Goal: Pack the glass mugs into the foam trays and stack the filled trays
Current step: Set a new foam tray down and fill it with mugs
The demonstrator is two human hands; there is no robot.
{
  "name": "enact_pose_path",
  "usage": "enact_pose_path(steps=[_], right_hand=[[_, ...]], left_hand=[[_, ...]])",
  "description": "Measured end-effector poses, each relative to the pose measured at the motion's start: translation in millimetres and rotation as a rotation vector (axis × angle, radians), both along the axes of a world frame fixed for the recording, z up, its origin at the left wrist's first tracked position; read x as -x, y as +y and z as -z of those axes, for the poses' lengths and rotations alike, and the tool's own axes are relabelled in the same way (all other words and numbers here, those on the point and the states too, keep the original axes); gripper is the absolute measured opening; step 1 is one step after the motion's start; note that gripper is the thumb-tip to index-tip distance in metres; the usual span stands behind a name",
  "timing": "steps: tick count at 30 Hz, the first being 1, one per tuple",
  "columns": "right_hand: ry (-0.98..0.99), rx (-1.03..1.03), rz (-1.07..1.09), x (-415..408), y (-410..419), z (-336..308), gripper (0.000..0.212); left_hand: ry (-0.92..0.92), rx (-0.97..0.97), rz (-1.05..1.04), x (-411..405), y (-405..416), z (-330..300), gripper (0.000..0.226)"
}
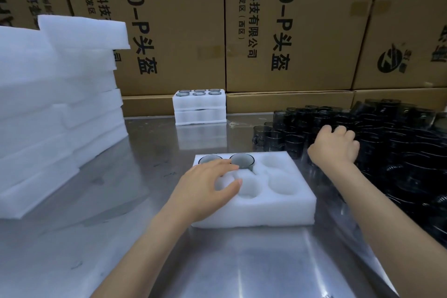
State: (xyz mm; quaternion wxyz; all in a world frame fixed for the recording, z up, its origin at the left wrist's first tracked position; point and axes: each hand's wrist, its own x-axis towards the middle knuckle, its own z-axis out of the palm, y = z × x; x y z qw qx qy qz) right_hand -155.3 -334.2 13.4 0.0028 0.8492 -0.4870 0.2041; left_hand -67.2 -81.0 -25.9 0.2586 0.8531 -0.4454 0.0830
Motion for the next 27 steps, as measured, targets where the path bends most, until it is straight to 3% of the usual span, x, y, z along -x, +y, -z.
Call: enact_pose_path(steps=[4, 7, 10, 14, 20, 27], right_hand=[[-0.047, -0.004, -0.036, -2, -3, -5, 0.039], [-0.255, -0.013, -0.136, 0, -2, -8, 0.037], [-0.489, 0.021, -0.305, 4, 6, -13, 0.030], [-0.734, -0.190, -0.549, 6, 27, -20, 0.035], [-0.966, -0.444, -0.709, -4, 50, -7, 0.006], [-0.808, -0.474, -0.800, -5, 67, 2, 0.012]], left_hand=[[0.006, 0.007, 0.008, 0, 0, 1, 0.041], [0.003, 0.003, 0.004, 0, 0, 1, 0.050], [-0.006, 0.004, 0.008, 0, 0, 1, 0.041], [-0.008, -0.002, 0.002, 0, 1, 1, 0.040], [0.003, 0.010, 0.007, 2, 1, 0, 0.046], [-0.001, 0.016, 0.011, 3, 0, -2, 0.054]])
